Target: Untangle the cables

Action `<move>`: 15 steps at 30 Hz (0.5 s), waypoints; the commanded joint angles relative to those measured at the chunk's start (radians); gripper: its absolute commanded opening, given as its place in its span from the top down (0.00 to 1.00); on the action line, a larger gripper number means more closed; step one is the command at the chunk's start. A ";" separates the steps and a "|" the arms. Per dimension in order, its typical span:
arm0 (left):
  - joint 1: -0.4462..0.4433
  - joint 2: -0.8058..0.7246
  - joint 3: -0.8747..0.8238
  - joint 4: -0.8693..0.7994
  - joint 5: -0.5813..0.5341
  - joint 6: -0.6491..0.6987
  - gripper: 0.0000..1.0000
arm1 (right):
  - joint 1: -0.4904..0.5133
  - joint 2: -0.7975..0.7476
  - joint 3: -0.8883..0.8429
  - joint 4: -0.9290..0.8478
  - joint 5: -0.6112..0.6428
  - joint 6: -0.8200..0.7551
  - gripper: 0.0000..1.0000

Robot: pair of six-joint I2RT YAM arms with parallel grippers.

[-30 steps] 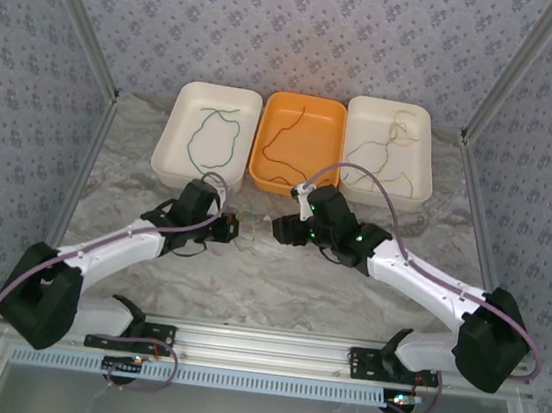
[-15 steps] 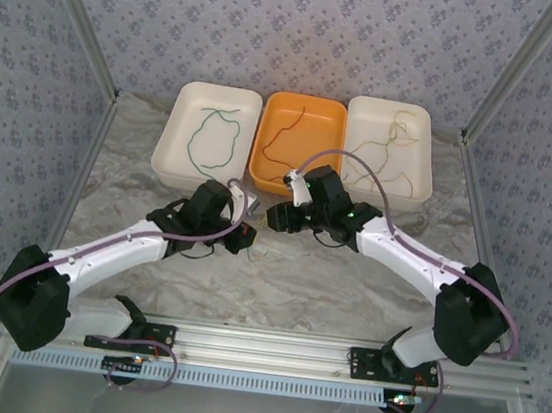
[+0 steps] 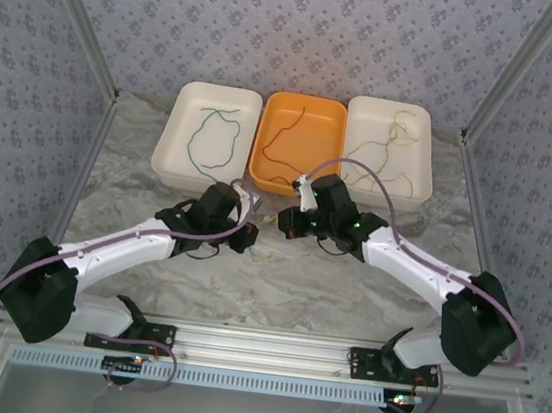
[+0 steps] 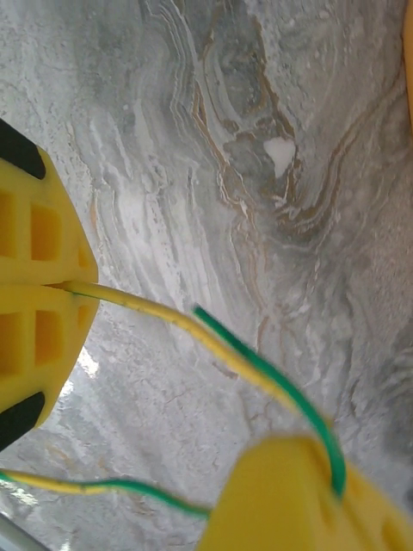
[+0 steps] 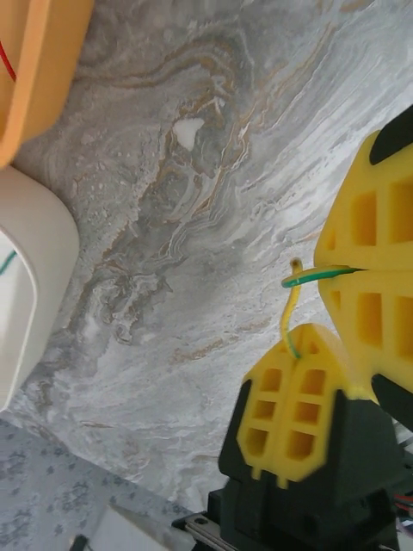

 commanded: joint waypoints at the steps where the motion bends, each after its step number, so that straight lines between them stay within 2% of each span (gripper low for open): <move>1: 0.002 -0.030 -0.020 0.068 -0.060 -0.179 1.00 | -0.027 -0.114 -0.097 0.111 0.064 0.066 1.00; 4: -0.002 -0.019 -0.040 0.139 -0.027 -0.276 1.00 | -0.048 -0.211 -0.184 0.214 0.099 0.119 1.00; 8: -0.007 -0.010 -0.041 0.152 -0.031 -0.358 1.00 | -0.050 -0.330 -0.267 0.299 0.186 0.153 1.00; 11: -0.007 -0.037 -0.062 0.153 -0.084 -0.449 1.00 | -0.052 -0.401 -0.335 0.356 0.241 0.202 1.00; 15: -0.007 -0.147 -0.169 0.216 -0.213 -0.658 1.00 | -0.040 -0.512 -0.481 0.518 0.343 0.287 1.00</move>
